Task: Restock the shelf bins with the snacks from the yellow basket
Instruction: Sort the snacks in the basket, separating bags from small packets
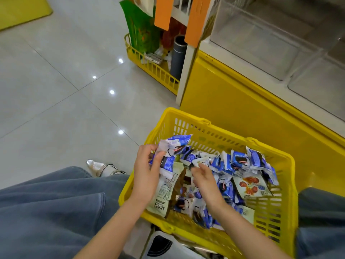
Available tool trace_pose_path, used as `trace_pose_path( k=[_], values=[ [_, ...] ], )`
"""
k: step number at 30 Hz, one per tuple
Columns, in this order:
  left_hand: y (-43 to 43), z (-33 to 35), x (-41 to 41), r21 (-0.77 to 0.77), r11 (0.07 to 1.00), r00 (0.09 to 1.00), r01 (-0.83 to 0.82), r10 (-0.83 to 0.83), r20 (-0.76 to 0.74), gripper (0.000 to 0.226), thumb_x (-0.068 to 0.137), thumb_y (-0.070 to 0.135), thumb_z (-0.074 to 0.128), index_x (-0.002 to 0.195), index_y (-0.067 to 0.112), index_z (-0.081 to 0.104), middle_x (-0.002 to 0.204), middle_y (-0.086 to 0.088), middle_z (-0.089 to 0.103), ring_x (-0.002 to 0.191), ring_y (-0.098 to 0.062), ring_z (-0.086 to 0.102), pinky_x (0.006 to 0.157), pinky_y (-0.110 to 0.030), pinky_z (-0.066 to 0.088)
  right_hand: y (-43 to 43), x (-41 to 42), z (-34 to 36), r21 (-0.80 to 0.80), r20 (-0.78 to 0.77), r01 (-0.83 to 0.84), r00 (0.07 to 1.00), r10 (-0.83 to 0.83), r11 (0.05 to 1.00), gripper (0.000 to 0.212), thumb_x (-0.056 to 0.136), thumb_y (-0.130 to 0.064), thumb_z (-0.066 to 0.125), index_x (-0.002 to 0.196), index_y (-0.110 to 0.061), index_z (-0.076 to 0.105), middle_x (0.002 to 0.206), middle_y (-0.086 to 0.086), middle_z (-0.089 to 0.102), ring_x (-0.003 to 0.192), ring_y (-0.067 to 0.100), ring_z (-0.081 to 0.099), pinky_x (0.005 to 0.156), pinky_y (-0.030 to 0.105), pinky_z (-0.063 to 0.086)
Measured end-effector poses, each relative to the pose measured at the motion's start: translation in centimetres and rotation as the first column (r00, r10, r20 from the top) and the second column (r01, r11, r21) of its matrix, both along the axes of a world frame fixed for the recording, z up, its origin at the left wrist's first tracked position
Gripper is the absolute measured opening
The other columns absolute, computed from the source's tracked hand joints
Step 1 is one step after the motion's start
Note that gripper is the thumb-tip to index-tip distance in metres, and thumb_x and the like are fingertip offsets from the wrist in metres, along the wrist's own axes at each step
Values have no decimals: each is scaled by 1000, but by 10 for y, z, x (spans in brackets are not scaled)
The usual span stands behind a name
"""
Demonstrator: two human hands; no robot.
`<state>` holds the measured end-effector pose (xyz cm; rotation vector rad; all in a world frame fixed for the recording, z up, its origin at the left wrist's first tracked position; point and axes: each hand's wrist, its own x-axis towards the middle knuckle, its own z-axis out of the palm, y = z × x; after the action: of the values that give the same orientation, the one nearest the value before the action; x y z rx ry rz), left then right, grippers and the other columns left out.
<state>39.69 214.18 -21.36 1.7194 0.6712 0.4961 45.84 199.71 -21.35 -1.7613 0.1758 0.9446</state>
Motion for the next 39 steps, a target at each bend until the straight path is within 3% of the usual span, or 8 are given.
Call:
trace_pose_path(
  k=[6, 11, 16, 24, 29, 32, 35, 39],
  values=[
    [-35, 6, -5, 240, 815, 848, 527, -524, -82, 15, 87, 14, 61, 91, 27, 56, 112, 22, 41, 108, 18, 39, 89, 1, 29, -48, 23, 34, 245, -184, 62, 983, -16, 968, 56, 76, -63, 53, 118, -25, 51, 121, -1, 58, 101, 21, 67, 78, 38, 58],
    [-75, -12, -2, 85, 832, 825, 548, -522, -219, 59, 85, 6, 64, 128, 37, 41, 120, 29, 34, 107, 20, 37, 87, 3, 30, -84, 46, 17, -206, 20, 56, 998, -53, 977, 44, 75, -36, 74, 113, -30, 52, 130, 6, 54, 110, 25, 58, 85, 40, 51],
    [-121, -46, 24, -224, 859, 756, 460, -511, -410, 38, 90, 0, 54, 126, 14, 54, 124, -1, 57, 114, -8, 51, 79, 1, 37, -126, 59, -18, -495, 212, -3, 969, 124, 869, 46, 80, -18, 73, 120, -7, 54, 135, 10, 50, 115, 24, 51, 83, 27, 38],
    [-139, -52, 38, -53, 664, 523, 746, -634, -570, 36, 97, 16, 45, 133, 13, 46, 133, -9, 45, 117, -21, 47, 100, -28, 38, -161, 48, -46, -732, 148, -208, 882, 448, 649, 33, 92, -17, 57, 124, -8, 53, 121, 12, 60, 105, 23, 58, 82, 27, 44],
    [-68, 10, 49, 294, 752, 805, 590, -520, -285, 38, 94, 35, 36, 129, 24, 47, 122, 11, 45, 107, 1, 41, 98, -17, 30, -109, 44, -16, -646, 553, -110, 616, 561, 756, 31, 95, -34, 46, 119, -17, 55, 113, 1, 63, 98, 16, 61, 72, 22, 45],
    [0, 20, 55, 427, 832, 935, 353, -293, -202, 33, 96, 28, 40, 125, 15, 51, 118, 3, 48, 111, -7, 42, 94, -16, 28, -64, 56, -19, -516, 575, -260, 601, 555, 816, 36, 97, -36, 42, 129, -21, 48, 130, -3, 52, 114, 14, 53, 90, 26, 45],
    [50, 1, 58, 398, 875, 920, 274, -119, -372, 37, 96, 21, 45, 131, 7, 46, 126, -13, 48, 118, -26, 45, 99, -34, 33, -22, 78, -43, -517, 467, -380, 625, 625, 767, 42, 98, -34, 43, 138, -21, 40, 144, 1, 40, 134, 19, 36, 107, 34, 33],
    [67, -28, 55, 102, 929, 813, 355, -253, -524, 38, 99, 30, 36, 130, 10, 45, 119, -11, 55, 112, -27, 52, 92, -34, 41, 23, 101, -84, -490, 346, -484, 655, 671, 725, 49, 96, -31, 51, 140, -16, 37, 145, 5, 39, 130, 22, 40, 105, 33, 33]
  ],
)
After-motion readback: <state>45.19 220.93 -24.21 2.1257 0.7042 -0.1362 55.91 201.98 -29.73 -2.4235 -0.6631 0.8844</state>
